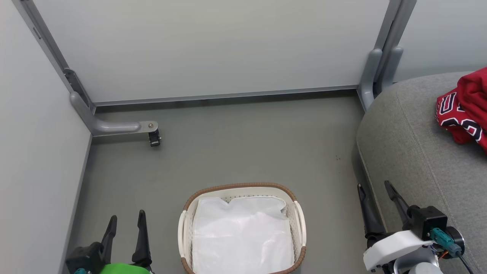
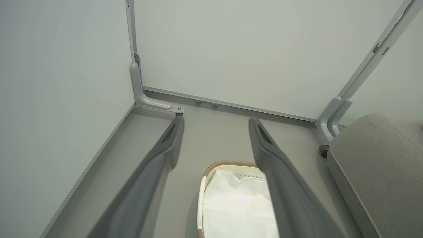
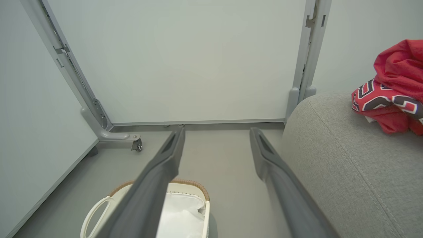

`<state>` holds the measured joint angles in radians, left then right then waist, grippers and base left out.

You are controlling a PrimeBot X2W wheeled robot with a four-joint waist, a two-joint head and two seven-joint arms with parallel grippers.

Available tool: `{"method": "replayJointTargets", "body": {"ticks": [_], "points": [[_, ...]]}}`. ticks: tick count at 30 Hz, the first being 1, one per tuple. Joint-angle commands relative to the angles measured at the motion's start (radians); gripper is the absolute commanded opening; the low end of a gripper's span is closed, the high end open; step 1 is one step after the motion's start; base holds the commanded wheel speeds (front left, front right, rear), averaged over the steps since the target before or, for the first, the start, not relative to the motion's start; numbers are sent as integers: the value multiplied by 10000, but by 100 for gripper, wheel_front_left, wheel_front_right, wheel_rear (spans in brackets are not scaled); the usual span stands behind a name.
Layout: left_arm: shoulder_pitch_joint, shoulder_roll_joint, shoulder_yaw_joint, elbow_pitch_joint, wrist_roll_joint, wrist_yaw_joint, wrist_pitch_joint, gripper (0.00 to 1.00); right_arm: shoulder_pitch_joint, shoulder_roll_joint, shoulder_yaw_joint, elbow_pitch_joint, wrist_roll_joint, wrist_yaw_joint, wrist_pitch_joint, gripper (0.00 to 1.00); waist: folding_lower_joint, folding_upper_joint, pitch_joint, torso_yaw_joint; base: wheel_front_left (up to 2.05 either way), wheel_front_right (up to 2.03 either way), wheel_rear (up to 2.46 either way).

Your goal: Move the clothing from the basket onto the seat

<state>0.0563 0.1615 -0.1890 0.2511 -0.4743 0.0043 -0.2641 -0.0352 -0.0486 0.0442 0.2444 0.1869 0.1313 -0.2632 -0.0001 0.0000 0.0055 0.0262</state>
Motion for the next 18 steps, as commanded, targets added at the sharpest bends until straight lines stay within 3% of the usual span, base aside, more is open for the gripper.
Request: {"method": "replayJointTargets", "body": {"ticks": [1,18], "points": [[144,-83,101,-34,177,-62,-3,100,78,-37,-30,30,33,-12,-23,100,1,0,-11,9,0,0,0],[188,-610,552,237,916,-533,-5,100,-25,-36,-254,320,61,-11,-23,100,1,0,-67,-9,0,0,0]]}}
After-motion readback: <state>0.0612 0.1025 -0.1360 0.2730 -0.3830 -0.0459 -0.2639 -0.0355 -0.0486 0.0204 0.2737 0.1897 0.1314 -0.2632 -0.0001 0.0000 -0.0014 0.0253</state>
